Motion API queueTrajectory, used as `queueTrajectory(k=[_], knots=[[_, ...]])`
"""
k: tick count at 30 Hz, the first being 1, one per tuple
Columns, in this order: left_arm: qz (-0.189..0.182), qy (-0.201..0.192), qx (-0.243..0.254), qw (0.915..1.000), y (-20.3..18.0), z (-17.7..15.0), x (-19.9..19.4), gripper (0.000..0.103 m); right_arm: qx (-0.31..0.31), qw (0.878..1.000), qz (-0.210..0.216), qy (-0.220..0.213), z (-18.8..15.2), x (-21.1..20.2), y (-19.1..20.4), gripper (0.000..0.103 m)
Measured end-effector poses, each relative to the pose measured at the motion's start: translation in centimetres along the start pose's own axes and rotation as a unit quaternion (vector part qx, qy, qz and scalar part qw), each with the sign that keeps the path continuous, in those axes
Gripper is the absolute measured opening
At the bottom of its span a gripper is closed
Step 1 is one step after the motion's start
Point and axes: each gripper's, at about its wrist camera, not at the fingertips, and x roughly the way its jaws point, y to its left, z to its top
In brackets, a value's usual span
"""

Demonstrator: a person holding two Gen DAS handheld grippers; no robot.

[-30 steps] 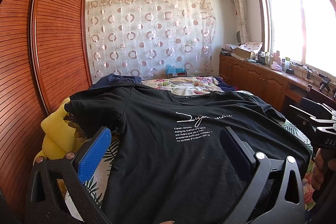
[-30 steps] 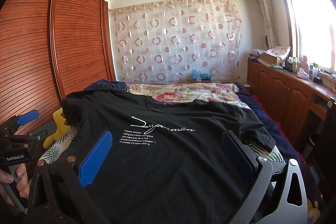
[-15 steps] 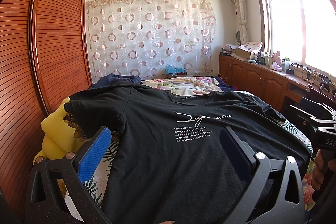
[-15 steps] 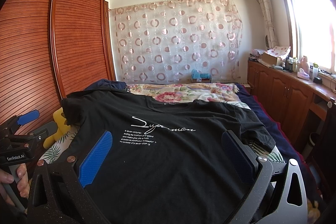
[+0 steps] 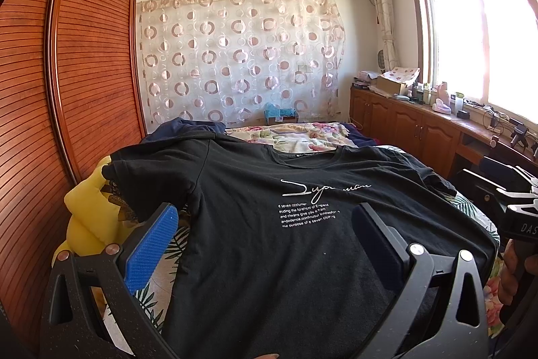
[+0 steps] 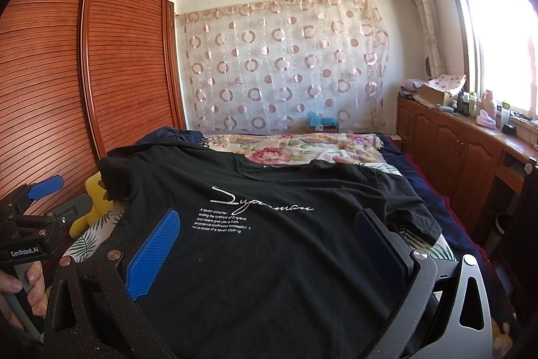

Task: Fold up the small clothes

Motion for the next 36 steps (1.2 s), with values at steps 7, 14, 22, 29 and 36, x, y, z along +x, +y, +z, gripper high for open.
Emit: queueTrajectory(k=[7,14,22,29,36], knots=[[0.002,0.015,-0.001,0.9999,-1.2,0.5,-0.2,0.103,0.003,1.0,0.006,0.013,-0.4,0.9,0.1,0.103],[0.001,0.043,-0.009,0.999,0.7,-0.7,2.2,0.103,0.006,1.0,0.008,0.026,0.0,2.2,-0.5,0.103],[0.015,0.067,-0.008,0.9976,4.3,-1.0,4.5,0.103,0.001,0.999,0.001,0.039,0.6,4.5,0.3,0.103],[0.026,0.082,0.0,0.9963,7.3,-1.1,6.1,0.103,-0.002,0.996,0.045,0.071,1.4,6.5,0.3,0.103],[0.018,0.091,0.005,0.9957,11.3,1.2,8.0,0.103,-0.037,0.991,0.08,0.097,2.8,8.1,0.1,0.103]])
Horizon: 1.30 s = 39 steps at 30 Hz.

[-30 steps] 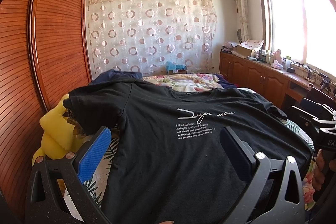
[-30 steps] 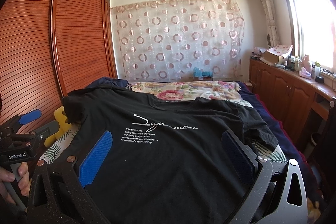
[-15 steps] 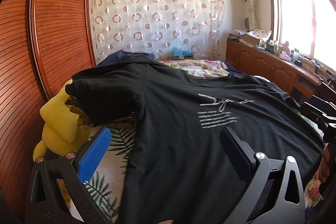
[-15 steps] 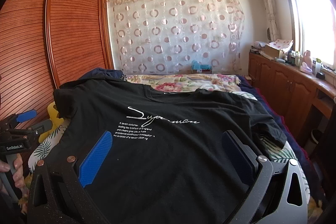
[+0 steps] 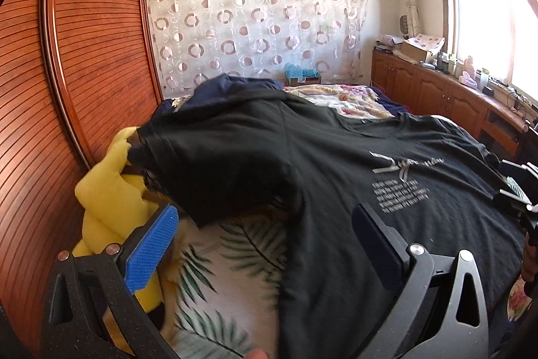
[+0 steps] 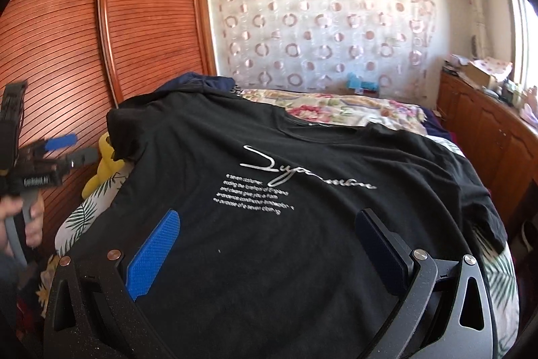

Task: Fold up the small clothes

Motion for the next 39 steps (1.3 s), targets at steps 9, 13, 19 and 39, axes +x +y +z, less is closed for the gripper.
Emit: queueTrajectory(k=[9,13,19,39], knots=[[-0.028,0.017,-0.036,0.9988,7.6,5.0,4.3,0.088,-0.02,1.0,0.013,0.009,2.1,2.9,-1.7,0.103],[-0.026,0.042,-0.062,0.9969,10.6,6.1,6.9,0.077,-0.024,1.0,0.017,0.009,1.9,3.0,-1.0,0.103],[0.003,0.079,-0.057,0.9952,13.7,7.3,11.5,0.073,-0.035,0.999,0.024,0.02,1.6,3.4,0.1,0.103],[0.015,0.076,0.056,0.9954,10.8,9.2,11.3,0.008,-0.041,0.999,0.024,0.015,1.1,3.4,1.2,0.103]])
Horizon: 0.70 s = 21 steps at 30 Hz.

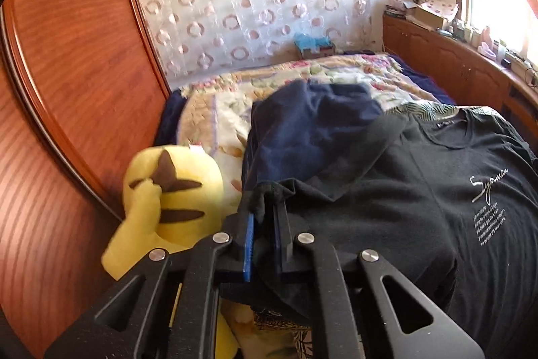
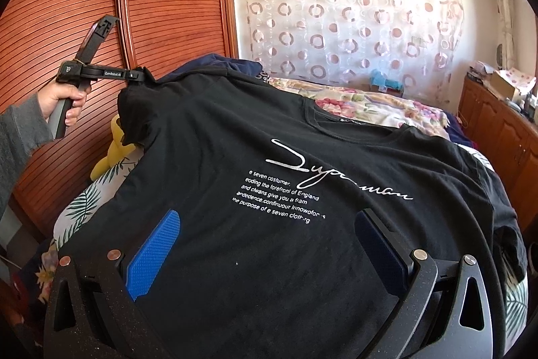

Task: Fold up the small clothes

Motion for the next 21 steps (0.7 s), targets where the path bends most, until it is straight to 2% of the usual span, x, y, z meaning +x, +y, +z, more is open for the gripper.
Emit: queueTrajectory(k=[5,9,13,18,21], knots=[[-0.005,-0.036,0.002,0.9993,-1.2,1.9,-2.9,0.007,-0.006,1.0,-0.002,0.0,-0.3,0.1,0.2,0.103],[-0.036,-0.046,0.015,0.9982,-4.1,3.5,-5.0,0.007,-0.003,1.0,-0.005,-0.002,-0.4,0.0,-0.1,0.103],[-0.075,-0.043,0.041,0.9954,-9.0,4.8,-6.3,0.007,0.008,1.0,-0.011,-0.005,-0.6,-0.3,-1.0,0.103],[-0.121,-0.026,0.071,0.9897,-14.9,5.5,-5.5,0.007,0.031,0.999,-0.021,-0.015,-0.7,-1.3,-2.5,0.103],[-0.136,-0.027,0.086,0.9867,-17.1,5.4,-5.3,0.012,0.04,0.999,-0.028,-0.015,-0.9,-1.7,-3.2,0.103]])
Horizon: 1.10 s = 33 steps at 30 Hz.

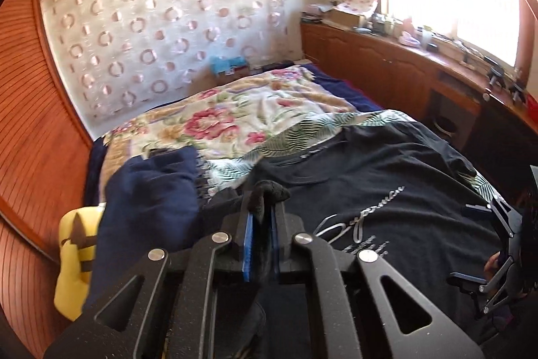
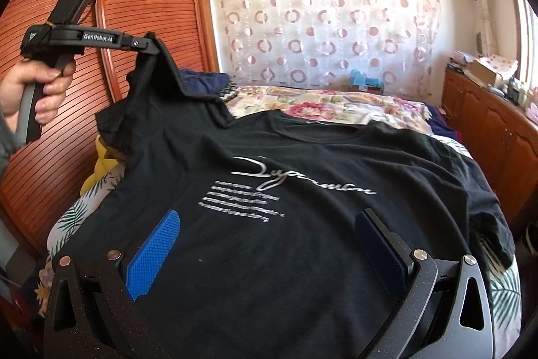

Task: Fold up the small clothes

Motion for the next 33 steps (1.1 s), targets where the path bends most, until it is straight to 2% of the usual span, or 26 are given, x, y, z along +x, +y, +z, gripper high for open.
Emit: queueTrajectory(k=[2,4,5,6,7,9,15,18,22,24,27,28,31,33], knots=[[-0.014,0.0,0.001,0.9999,-1.0,0.0,0.0,0.024,0.001,1.0,-0.007,0.001,-0.2,-0.2,-0.1,0.103],[-0.015,-0.002,0.008,0.9999,-1.4,-0.1,-0.2,0.043,0.002,1.0,-0.012,0.001,-0.3,-0.4,-0.4,0.103],[-0.011,-0.006,0.012,0.9999,-1.6,-0.3,-0.4,0.045,0.004,1.0,-0.014,0.002,-0.3,-0.3,-0.4,0.103],[-0.011,-0.008,0.013,0.9998,-1.6,-0.5,-0.7,0.052,0.006,1.0,-0.015,0.002,-0.3,-0.3,-0.5,0.103],[-0.009,-0.007,0.011,0.9999,-1.5,-0.6,-0.8,0.064,0.009,1.0,-0.016,0.002,-0.2,-0.3,-0.6,0.103],[-0.005,-0.012,0.005,0.9999,-1.0,-1.3,-1.2,0.08,0.012,1.0,-0.016,0.004,0.0,-0.2,-0.3,0.103],[-0.004,-0.019,-0.021,0.9996,-0.8,-4.9,-1.6,0.081,0.014,1.0,-0.019,0.016,0.7,0.5,-0.6,0.103],[-0.018,-0.011,-0.034,0.9992,-1.1,-7.4,-1.1,0.081,0.02,0.999,-0.015,0.028,1.1,1.1,-1.1,0.1],[-0.024,0.006,-0.044,0.9987,-2.1,-10.7,0.2,0.081,0.022,0.999,0.004,0.04,1.9,2.0,-1.8,0.081],[-0.021,0.02,-0.043,0.9987,-2.6,-12.1,1.2,0.081,0.021,0.999,0.012,0.048,2.3,2.6,-2.1,0.075],[-0.015,0.047,-0.047,0.9977,-2.8,-13.7,2.8,0.081,0.022,0.997,0.029,0.07,2.9,4.4,-2.6,0.06],[-0.014,0.055,-0.05,0.9971,-2.8,-14.1,3.3,0.081,0.023,0.996,0.035,0.079,3.0,5.0,-2.7,0.053],[-0.014,0.073,-0.064,0.9952,-2.4,-15.0,4.4,0.081,0.025,0.992,0.051,0.115,3.3,7.7,-2.6,0.044],[-0.011,0.083,-0.069,0.9941,-2.2,-15.5,5.0,0.081,0.022,0.989,0.052,0.134,3.6,9.3,-2.6,0.044]])
